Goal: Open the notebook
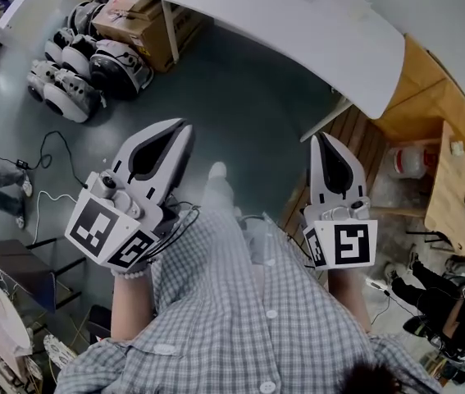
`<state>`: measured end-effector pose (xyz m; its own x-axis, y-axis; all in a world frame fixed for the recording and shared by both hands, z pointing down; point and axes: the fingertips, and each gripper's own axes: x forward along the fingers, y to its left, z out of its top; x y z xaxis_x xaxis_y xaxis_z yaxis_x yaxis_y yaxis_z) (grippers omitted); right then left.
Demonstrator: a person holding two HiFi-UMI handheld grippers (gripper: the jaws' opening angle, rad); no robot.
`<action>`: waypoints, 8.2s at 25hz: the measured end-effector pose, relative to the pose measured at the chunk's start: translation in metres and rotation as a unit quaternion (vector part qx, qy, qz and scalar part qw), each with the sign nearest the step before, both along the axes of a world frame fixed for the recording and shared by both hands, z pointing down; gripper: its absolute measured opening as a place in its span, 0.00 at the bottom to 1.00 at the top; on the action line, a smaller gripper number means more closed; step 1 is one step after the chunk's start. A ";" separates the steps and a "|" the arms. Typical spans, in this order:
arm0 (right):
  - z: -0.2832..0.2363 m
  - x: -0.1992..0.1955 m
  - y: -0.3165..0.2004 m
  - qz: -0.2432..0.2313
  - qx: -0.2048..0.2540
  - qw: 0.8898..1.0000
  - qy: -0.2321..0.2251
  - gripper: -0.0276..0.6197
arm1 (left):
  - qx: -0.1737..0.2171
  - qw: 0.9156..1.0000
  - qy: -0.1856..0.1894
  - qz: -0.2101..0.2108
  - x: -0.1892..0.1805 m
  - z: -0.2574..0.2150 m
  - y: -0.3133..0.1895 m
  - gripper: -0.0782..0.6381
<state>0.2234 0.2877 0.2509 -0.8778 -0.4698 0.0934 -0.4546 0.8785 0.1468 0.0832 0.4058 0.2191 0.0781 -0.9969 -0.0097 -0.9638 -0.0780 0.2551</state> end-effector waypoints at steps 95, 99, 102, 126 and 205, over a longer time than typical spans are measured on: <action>-0.002 -0.188 -0.329 0.087 0.030 0.995 0.047 0.08 | 0.017 0.994 0.018 0.104 -0.187 0.004 -0.356 0.12; 0.000 -0.185 -0.358 0.082 0.029 0.995 0.048 0.08 | 0.014 0.995 0.020 0.102 -0.182 0.006 -0.388 0.12; 0.001 -0.183 -0.382 0.079 0.026 0.995 0.049 0.08 | 0.011 0.995 0.018 0.099 -0.180 0.007 -0.410 0.12; 0.033 -0.137 -0.476 0.108 -0.023 0.993 0.040 0.08 | -0.041 0.986 -0.020 0.160 -0.122 0.028 -0.537 0.12; 0.172 -0.168 -0.510 0.266 -0.203 0.935 0.118 0.08 | -0.209 0.834 -0.332 0.387 -0.117 0.303 -0.714 0.18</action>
